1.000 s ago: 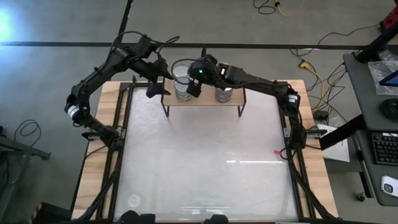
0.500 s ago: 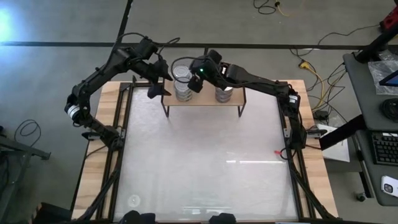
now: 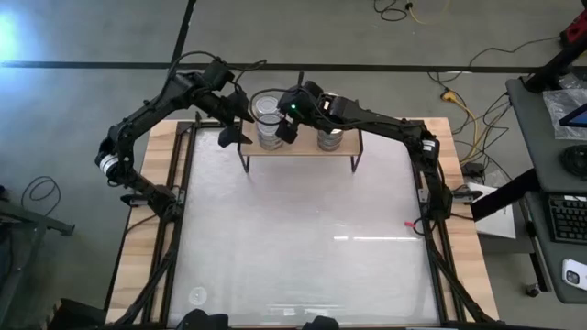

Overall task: Stack canned seafood by type on shelf
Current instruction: Stack the green tuna can on top of the green tuna can on the shelf

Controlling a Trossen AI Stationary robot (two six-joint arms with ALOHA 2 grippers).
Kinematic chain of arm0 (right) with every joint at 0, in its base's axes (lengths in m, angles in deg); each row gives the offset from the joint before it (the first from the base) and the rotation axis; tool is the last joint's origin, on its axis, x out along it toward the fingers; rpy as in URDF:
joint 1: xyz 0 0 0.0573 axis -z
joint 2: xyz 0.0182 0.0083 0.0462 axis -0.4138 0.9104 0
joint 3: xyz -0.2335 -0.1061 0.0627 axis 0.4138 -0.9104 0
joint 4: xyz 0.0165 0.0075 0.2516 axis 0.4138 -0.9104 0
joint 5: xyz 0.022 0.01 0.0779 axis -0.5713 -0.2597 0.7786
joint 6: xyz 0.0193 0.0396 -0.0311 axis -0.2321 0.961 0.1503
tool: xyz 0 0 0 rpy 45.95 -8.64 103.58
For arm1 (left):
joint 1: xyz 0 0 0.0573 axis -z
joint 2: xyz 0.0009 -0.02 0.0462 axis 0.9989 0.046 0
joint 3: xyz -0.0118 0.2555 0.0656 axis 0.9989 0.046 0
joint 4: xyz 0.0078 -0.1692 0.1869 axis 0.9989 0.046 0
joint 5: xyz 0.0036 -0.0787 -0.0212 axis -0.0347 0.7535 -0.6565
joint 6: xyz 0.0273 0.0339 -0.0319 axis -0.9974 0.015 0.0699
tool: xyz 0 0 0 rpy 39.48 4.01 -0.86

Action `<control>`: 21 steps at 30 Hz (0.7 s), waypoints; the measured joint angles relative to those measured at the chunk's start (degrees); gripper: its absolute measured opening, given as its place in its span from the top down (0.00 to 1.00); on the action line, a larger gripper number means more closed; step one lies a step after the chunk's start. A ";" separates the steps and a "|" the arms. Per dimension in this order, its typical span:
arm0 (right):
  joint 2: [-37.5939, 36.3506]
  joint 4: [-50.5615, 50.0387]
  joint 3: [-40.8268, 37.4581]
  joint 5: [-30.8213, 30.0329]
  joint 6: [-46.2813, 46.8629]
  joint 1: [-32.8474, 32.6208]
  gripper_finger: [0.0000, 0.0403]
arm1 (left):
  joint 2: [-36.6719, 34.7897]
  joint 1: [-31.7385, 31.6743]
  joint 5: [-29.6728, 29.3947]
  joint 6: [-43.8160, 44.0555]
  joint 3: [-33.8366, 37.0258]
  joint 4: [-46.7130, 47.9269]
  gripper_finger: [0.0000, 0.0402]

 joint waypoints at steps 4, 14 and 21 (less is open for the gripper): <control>-0.01 -0.21 0.00 0.11 -0.02 -0.31 0.23 | -0.04 0.00 0.02 0.00 0.00 -0.81 0.01; -0.60 -3.21 0.00 0.49 1.40 -0.84 0.27 | -0.15 -0.07 0.00 0.54 -0.26 -4.26 0.01; -0.81 -3.39 0.00 2.52 1.29 -1.66 0.25 | -0.32 -1.79 0.00 4.35 -0.28 -10.39 0.01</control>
